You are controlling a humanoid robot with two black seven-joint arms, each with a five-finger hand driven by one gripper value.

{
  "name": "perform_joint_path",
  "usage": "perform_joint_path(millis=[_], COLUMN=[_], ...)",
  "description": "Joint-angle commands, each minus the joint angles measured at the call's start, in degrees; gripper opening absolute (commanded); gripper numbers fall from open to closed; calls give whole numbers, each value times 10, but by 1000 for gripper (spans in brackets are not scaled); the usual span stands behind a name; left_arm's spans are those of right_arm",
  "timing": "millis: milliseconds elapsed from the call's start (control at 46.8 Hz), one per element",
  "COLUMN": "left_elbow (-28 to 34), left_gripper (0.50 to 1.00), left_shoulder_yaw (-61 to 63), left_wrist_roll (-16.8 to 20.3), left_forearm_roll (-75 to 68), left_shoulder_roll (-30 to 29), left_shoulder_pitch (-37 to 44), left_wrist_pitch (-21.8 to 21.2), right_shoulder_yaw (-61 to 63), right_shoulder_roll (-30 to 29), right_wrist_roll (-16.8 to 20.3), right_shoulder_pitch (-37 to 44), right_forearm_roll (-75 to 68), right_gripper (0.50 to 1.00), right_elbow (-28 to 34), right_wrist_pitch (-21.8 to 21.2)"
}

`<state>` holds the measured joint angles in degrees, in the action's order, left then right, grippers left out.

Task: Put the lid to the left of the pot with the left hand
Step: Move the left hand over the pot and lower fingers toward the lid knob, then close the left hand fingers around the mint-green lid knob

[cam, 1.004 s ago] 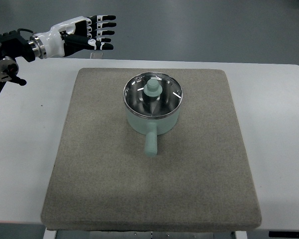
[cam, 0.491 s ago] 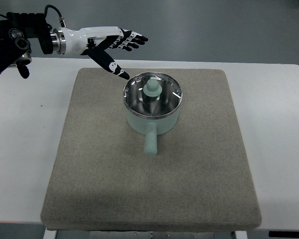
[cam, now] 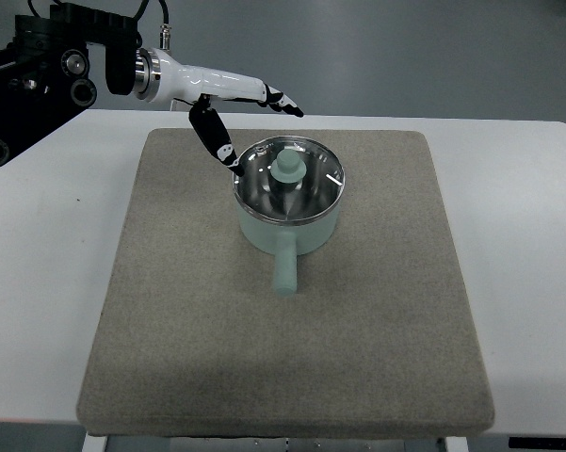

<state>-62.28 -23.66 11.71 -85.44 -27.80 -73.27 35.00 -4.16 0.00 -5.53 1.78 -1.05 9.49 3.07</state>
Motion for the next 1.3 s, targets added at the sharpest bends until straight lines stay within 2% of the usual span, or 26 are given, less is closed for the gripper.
perform_joint_path(millis=[0,256,619,897,1153,1217,1282], left_elbow=[-5,-5,1,1,3,3,3], left_gripper=[996,996,994,984,932,902,900], left_shoulder_yaw=[11,24,24,24,24,24,24], left_wrist_roll=[0,-1,-2,-2,-2,-1,-2], left_forearm_roll=[-12,-53,-136,-147,-179,-179,-179], left_shoulder_roll=[2,42,57,78,79,79,80], left_shoulder_pitch=[-12,-26,-29,-27,-24,-24,-24], left_wrist_pitch=[0,0,0,0,0,0,0], right_shoulder_yaw=[-1,-1,0,-1,-1,0,0], right_shoulder_roll=[0,0,0,0,0,0,0], right_wrist_roll=[0,0,0,0,0,0,0], right_shoulder_pitch=[0,0,0,0,0,0,0], right_forearm_roll=[0,0,0,0,0,0,0], right_gripper=[921,921,921,923,921,921,924], right_elbow=[0,0,0,0,0,0,0], right_wrist_pitch=[-1,0,0,0,0,0,0])
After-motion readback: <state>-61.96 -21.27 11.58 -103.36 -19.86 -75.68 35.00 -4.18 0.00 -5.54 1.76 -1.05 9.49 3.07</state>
